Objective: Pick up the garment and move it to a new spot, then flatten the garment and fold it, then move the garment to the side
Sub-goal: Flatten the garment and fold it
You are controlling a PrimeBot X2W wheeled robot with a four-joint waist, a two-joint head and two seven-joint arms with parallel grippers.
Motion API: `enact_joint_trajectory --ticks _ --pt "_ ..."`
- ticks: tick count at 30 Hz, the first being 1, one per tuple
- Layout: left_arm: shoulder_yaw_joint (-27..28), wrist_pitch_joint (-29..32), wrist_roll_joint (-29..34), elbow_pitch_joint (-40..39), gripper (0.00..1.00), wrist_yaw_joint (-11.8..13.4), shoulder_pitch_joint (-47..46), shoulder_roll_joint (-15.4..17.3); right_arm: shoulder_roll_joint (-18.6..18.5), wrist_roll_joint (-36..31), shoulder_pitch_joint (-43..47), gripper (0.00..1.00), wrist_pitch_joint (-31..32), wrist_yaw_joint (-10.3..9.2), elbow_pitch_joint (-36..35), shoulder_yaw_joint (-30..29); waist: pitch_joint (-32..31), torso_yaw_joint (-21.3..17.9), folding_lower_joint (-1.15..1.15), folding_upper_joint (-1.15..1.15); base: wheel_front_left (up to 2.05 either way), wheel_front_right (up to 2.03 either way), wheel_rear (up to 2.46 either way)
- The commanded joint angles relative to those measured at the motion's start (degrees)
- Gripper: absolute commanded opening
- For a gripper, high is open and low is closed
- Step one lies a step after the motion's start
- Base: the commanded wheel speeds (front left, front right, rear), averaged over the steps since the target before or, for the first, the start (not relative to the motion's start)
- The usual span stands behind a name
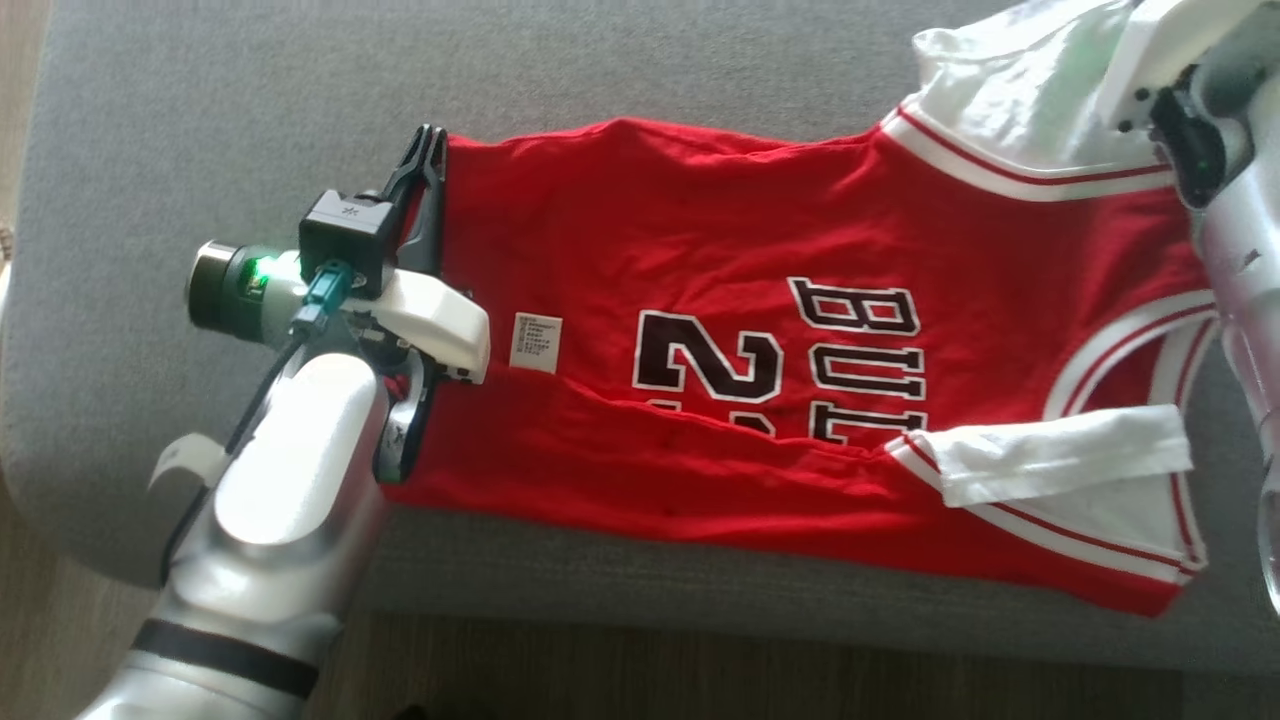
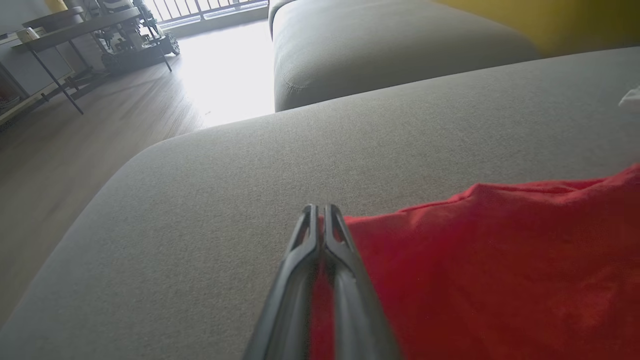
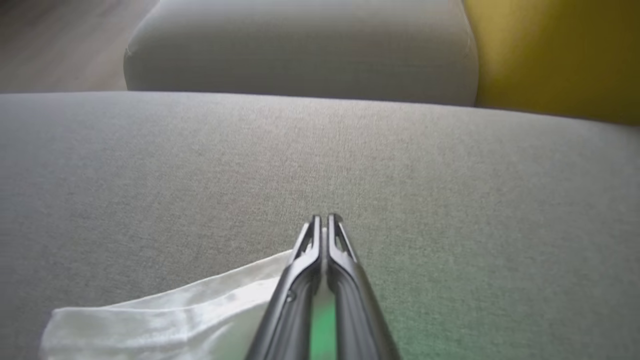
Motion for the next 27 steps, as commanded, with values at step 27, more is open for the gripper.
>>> enact_joint_trajectory --ticks 27 --pt "6.46 -0.41 -2.21 3.76 0.00 -1.28 -0.28 10.46 -3.95 18.23 8.45 0.00 -4.54 -0.02 -19.51 15.05 -9.39 -8.91 0.00 0.00 0.00 0.00 0.00"
